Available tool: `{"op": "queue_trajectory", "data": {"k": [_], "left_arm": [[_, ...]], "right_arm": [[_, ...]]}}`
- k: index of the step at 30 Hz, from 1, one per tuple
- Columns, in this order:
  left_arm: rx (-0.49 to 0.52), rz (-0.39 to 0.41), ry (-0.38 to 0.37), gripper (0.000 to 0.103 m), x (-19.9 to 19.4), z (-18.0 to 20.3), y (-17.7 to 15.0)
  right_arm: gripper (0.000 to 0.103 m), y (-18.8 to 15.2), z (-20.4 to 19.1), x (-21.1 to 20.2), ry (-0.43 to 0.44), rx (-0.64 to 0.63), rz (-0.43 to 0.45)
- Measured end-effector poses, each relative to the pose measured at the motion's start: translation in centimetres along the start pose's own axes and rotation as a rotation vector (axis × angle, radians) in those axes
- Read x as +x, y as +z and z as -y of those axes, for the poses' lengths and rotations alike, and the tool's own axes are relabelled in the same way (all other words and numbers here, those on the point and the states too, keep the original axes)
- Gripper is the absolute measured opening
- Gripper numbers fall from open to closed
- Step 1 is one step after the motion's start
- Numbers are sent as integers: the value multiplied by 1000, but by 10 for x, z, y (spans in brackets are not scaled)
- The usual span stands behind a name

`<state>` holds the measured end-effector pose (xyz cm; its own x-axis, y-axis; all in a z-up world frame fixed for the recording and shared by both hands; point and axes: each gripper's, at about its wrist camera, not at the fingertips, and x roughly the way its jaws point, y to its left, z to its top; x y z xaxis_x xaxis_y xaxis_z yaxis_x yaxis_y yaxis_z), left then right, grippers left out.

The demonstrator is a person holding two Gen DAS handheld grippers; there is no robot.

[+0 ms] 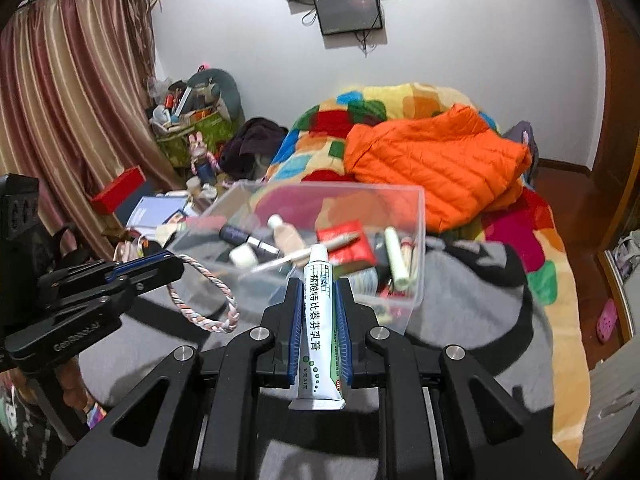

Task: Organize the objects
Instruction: 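Carry the rope into the box with the left gripper while the right lowers the ointment tube in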

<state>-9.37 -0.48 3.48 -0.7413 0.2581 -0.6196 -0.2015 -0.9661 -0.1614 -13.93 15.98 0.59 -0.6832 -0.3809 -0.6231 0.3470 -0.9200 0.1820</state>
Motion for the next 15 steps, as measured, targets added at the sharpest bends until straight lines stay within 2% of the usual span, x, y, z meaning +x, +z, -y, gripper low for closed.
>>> {"op": "queue_trajectory", "data": {"k": [8, 15], "left_arm": [[-36, 24, 12, 11, 14, -6, 29], [-72, -30, 31, 11, 50, -17, 35]], "right_arm": [[14, 27, 9, 13, -41, 5, 32], [14, 32, 22, 55, -75, 27, -43]]}}
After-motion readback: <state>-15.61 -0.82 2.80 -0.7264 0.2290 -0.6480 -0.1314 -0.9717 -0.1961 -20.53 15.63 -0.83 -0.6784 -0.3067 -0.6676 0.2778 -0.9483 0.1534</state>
